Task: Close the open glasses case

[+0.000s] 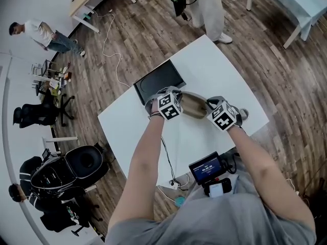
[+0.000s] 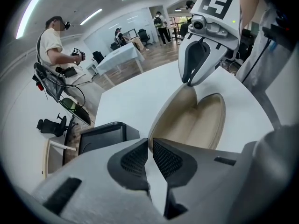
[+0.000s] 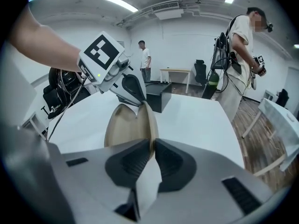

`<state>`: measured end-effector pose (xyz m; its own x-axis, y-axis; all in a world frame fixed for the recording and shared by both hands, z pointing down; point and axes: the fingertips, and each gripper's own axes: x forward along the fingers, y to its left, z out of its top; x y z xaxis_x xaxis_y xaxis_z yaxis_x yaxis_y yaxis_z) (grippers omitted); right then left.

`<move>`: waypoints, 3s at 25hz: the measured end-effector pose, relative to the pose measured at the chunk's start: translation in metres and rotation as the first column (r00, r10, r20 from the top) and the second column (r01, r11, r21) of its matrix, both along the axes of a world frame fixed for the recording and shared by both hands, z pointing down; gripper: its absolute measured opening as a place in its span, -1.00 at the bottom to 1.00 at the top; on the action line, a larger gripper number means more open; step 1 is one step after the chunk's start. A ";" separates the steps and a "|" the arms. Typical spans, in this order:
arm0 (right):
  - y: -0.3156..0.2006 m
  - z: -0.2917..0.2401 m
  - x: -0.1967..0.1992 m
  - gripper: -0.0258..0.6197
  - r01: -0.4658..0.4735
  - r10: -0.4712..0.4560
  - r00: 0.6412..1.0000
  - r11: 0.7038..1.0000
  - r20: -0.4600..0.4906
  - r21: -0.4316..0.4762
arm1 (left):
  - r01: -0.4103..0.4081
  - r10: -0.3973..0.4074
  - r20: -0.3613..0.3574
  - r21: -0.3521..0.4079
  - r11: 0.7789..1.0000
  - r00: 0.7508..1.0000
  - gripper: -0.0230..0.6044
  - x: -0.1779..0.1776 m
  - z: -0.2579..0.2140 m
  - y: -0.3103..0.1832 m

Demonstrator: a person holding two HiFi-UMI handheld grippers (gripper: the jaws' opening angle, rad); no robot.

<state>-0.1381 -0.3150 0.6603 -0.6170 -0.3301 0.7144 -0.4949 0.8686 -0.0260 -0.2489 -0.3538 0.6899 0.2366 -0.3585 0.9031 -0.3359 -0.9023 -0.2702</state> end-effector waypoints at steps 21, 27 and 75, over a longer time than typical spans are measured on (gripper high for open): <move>0.038 -0.017 -0.009 -0.76 0.488 -0.413 0.867 0.818 -0.280 0.304 | 0.268 -0.249 -0.112 0.220 0.938 0.962 -0.78 -0.005 -0.027 0.115; 0.055 -0.027 -0.007 -0.76 0.546 -0.444 0.829 0.773 -0.339 0.322 | 0.267 -0.245 -0.115 0.238 0.934 0.963 -0.78 0.000 -0.037 0.136; 0.099 0.039 0.012 -0.76 0.698 -0.552 0.671 0.696 -0.494 0.170 | 0.060 -0.080 0.185 0.108 0.992 0.980 -0.78 0.017 0.030 0.182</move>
